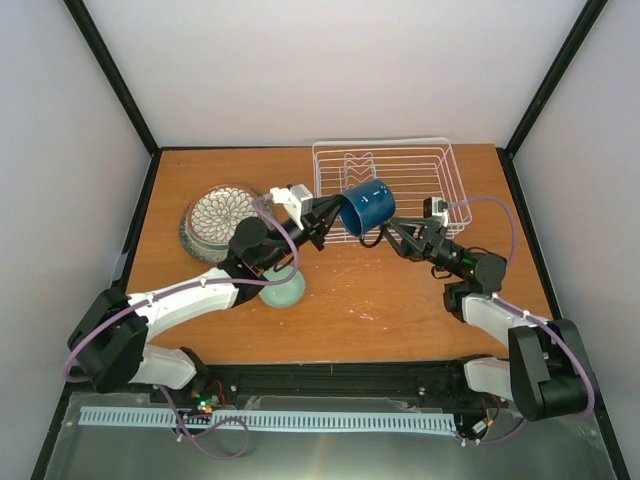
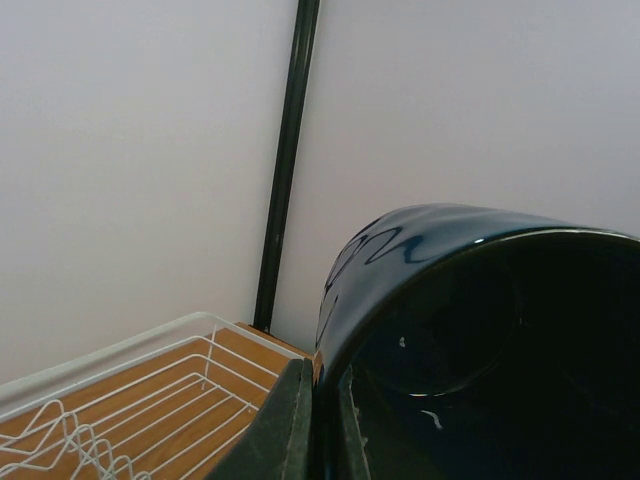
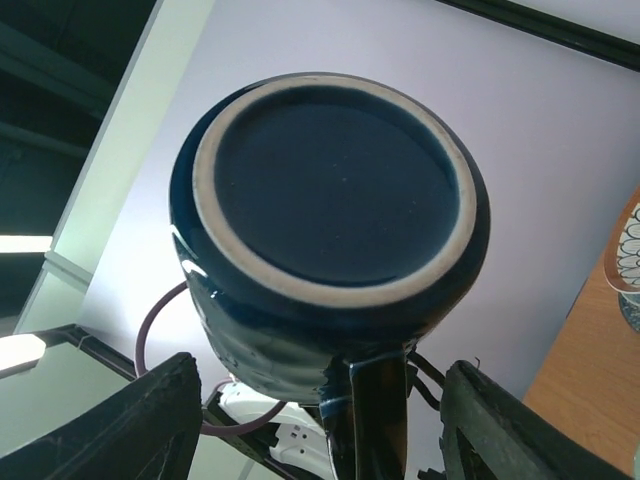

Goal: Load the mixed dishes into the dish rack

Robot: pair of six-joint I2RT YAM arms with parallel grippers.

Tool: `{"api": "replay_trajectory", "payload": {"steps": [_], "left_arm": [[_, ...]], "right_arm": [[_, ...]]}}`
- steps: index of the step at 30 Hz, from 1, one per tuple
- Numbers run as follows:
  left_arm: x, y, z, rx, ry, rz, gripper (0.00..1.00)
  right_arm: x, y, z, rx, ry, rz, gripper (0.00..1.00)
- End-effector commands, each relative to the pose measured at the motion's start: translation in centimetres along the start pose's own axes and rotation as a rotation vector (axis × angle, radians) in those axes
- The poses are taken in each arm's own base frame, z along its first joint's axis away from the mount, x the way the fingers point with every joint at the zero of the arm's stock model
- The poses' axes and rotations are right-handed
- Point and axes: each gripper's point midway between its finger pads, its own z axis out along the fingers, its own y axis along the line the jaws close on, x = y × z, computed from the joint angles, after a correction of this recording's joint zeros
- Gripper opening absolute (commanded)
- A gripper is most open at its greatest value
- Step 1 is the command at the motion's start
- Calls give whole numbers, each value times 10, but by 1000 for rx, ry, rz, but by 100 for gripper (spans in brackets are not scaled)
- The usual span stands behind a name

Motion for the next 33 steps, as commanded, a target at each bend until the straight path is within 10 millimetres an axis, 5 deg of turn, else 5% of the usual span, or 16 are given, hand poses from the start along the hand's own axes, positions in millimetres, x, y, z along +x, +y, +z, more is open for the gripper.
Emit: {"api": "replay_trajectory", "payload": {"steps": [1,21,33], "left_arm": [[-72,-17,4,76,-211,-5,1],[-65,-12,19,79,-222,-45,1],[-61,-10,24,80,-219,-59,1]], "right_arm": [[6,26,0,-87,35,-156,65],[2,30,8,-105,45,-186,52],[3,23,12,-99,59,-171,10]]}}
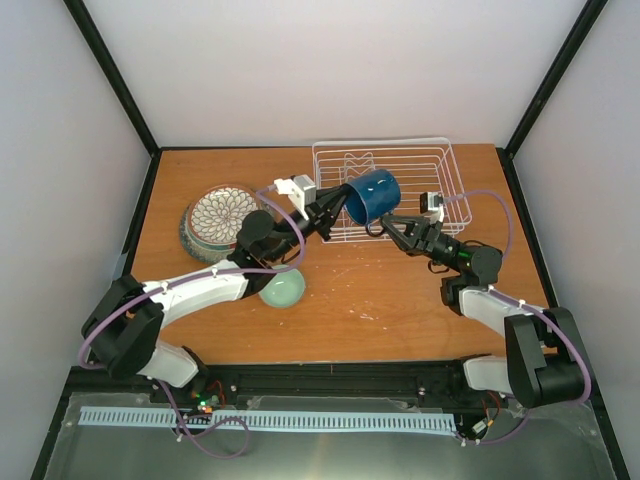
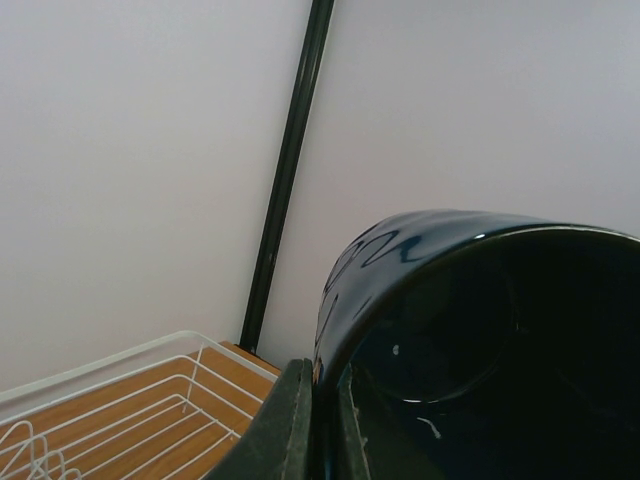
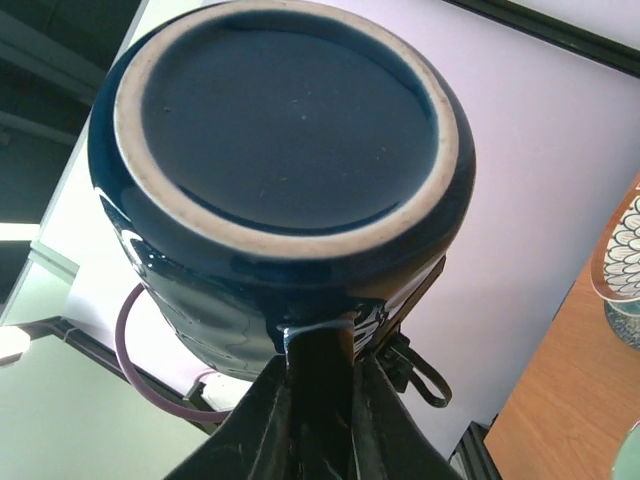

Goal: Load the mixed dishes into the dish rack

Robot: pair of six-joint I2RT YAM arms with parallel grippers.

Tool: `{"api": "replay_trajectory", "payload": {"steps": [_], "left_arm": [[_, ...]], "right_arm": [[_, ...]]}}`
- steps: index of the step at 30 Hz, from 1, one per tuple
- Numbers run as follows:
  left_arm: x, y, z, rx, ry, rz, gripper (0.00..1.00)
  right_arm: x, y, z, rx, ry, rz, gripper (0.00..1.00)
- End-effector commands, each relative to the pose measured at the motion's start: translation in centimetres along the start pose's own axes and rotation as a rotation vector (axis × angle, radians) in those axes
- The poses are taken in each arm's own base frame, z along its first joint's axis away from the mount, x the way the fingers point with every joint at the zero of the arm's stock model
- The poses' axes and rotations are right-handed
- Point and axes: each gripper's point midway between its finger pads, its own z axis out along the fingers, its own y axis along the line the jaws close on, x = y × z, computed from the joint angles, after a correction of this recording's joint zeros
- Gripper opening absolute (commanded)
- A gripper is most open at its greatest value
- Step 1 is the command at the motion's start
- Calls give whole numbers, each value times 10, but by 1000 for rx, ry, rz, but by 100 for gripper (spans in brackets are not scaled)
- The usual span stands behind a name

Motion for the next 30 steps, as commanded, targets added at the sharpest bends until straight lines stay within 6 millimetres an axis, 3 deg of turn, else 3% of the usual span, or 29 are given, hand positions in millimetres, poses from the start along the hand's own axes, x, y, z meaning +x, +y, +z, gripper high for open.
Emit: {"api": "replay_trajectory", "payload": {"steps": [1,7,19,25,30], "left_arm": [[-58,-16,7,62,-180,9,1],[-52,-15,12,69,-168,-3,2],[-45,-2,14,2,-145,2,44],[-50,8,8,-75,-135,41,54],[-63,30,-9,-255,-115,124,56]], "right_arm": [[8,32,2,-105,32,-163,7],[9,35,4,-113,45,-186,3],[-1,33,5,-112,0,-202,3],[-20,22,-2,-68,-56,-228,3],[-48,6,2,75,-60,-324,3]]}}
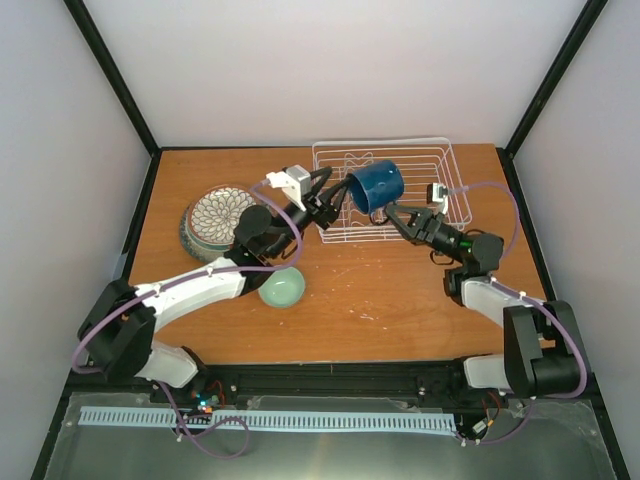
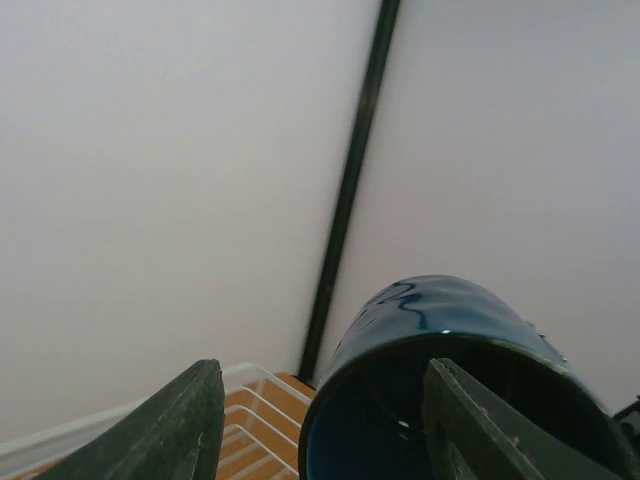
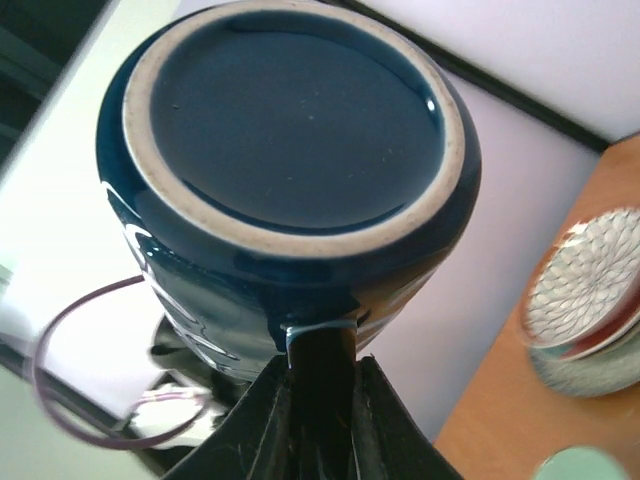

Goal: Load the mixed dishes into the dish rack

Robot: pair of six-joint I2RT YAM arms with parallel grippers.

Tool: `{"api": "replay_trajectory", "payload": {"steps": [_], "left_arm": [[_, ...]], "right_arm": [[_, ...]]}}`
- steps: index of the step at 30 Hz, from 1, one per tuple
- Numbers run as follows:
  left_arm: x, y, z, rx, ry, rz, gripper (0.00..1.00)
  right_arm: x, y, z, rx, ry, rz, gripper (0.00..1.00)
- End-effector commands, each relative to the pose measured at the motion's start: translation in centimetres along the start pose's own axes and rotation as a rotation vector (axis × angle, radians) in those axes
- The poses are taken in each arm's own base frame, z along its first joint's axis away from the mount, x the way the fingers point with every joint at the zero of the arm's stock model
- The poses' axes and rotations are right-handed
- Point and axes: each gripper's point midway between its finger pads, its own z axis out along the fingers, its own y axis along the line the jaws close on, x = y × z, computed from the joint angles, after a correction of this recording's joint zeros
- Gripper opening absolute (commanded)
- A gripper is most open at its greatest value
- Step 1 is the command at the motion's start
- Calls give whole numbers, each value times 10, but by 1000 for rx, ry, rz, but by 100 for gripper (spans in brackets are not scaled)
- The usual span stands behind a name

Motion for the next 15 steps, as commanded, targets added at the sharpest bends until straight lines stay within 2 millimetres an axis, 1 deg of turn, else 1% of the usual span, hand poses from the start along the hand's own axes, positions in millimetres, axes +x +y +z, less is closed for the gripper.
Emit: {"api": "replay_trajectory", "payload": {"steps": [1,3,4,5,6,8,9,10,12,15], "left_arm": [[-46,21,-15,-182,-67,114,56],[-56,31,-26,-261,-76,158,57],[-60,36,-32,-298,-74,178,57],[-63,40,-37,-329,-68,199,57],[-66,45,-42,-361,-65,217,57],[-72,51,-51,-415,-61,251,56],[-72,55,-56,-439,-56,268,56],[-74,58,-61,-464,-57,281,56],[-76,63,-68,-501,-51,305,56],[-73,69,-76,-546,-29,332,55]], "right_arm": [[-35,16,10,71,-24,-290,3],[-49,4,13,241,-21,-381,3],[-58,-5,10,364,-25,-438,3],[-65,-15,3,487,-33,-478,3],[-73,-18,-3,567,-50,-520,3],[-94,-27,-21,744,-113,-573,3],[-102,-31,-28,810,-137,-593,3],[-107,-41,-35,881,-138,-594,3],[-117,-54,-43,965,-142,-602,3],[-126,-81,-50,1062,-118,-595,3]]}}
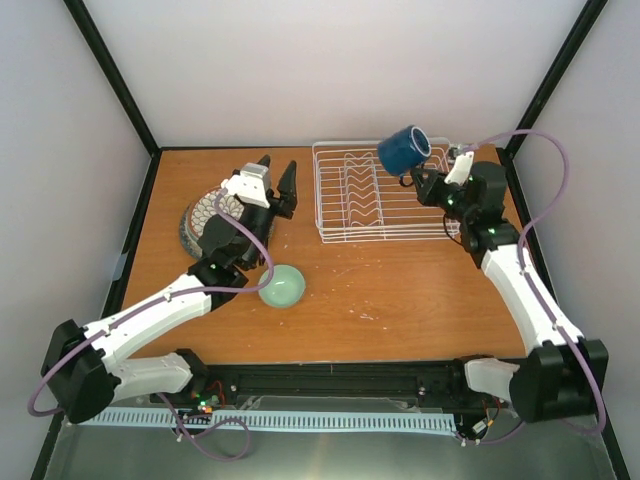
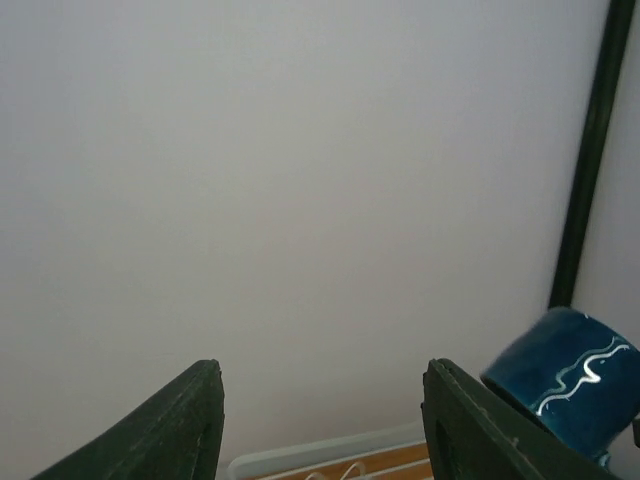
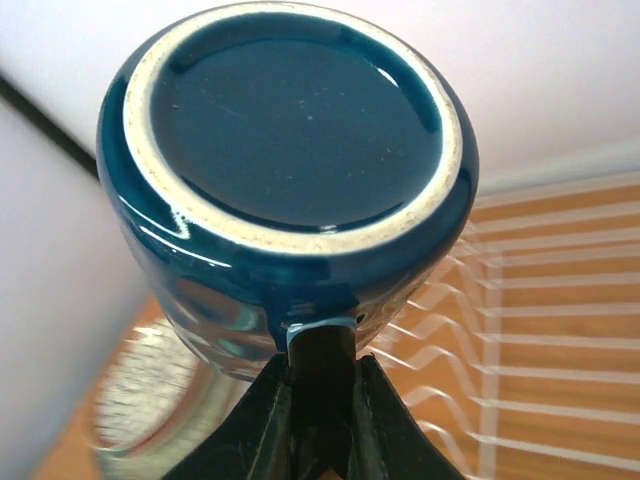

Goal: Load the mixed dishes into the dish rack

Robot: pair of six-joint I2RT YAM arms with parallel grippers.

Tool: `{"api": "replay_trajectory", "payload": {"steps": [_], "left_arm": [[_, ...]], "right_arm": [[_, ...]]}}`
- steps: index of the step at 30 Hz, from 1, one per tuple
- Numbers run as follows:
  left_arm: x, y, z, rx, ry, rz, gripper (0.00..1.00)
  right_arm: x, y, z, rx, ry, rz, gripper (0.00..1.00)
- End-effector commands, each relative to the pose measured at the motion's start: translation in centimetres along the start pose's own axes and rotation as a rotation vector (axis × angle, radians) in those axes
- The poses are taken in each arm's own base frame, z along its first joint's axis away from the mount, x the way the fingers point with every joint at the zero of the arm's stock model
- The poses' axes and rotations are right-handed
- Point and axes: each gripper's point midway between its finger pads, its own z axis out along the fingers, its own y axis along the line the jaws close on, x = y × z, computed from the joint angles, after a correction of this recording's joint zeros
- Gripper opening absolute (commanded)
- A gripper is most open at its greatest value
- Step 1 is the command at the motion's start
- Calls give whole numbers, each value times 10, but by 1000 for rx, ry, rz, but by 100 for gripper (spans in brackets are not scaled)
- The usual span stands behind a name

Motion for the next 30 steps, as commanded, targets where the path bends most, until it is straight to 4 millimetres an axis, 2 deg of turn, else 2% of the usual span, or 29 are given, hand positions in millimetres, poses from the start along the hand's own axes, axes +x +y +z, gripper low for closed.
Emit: {"api": "replay_trajectory", "payload": {"steps": [1,6,10,17,23,25,30], "left_arm": [[15,24,-9,-119,65,115,55],[21,38,-20,-155,72,117,54],[23,45,-24,-169,73,120,53],[30,52,-26,-182,79,127,53],[35,57,-27,-199,89,141,52],[35,61,-28,-209,89,145,52],[36,69,-31,-227,92,145,52]], "right_arm": [[28,-68,16,297,125,-117,3],[32,-100,37,405,147,-168,3],[30,-115,53,462,145,-208,3],[18,-125,89,519,148,-316,3],[23,-142,121,606,208,-422,3],[29,-140,131,620,231,-458,3],[29,-145,140,663,246,-499,3]]}}
